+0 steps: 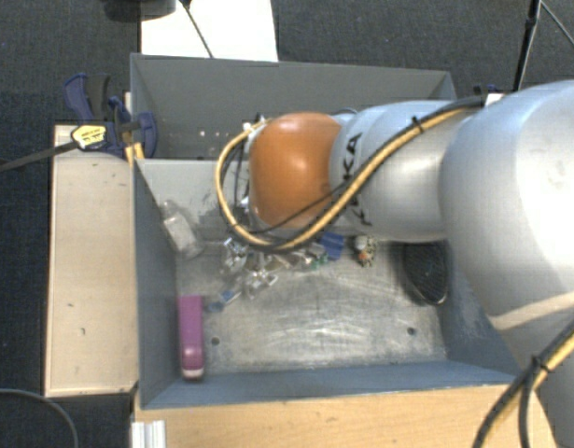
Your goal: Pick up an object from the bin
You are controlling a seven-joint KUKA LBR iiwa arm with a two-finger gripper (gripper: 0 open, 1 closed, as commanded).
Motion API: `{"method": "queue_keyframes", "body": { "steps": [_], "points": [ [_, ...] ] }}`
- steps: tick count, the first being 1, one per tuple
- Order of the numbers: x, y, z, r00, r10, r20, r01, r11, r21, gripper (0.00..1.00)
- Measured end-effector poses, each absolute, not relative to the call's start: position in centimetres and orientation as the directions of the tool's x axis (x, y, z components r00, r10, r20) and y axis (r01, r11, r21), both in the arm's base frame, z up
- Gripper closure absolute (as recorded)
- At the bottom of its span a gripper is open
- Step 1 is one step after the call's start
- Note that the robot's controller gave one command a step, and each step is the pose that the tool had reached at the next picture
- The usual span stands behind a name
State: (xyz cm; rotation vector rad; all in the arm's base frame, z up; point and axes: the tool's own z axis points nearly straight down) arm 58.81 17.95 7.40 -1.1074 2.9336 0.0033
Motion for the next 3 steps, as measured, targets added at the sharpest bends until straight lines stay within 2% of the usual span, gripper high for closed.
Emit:
{"method": "queue_keyframes", "body": {
  "steps": [3],
  "points": [
    [59.2,18.2,16.5,-0.758,-0.652,-0.008,-0.652,0.758,-0.002,1.0]
  ]
}}
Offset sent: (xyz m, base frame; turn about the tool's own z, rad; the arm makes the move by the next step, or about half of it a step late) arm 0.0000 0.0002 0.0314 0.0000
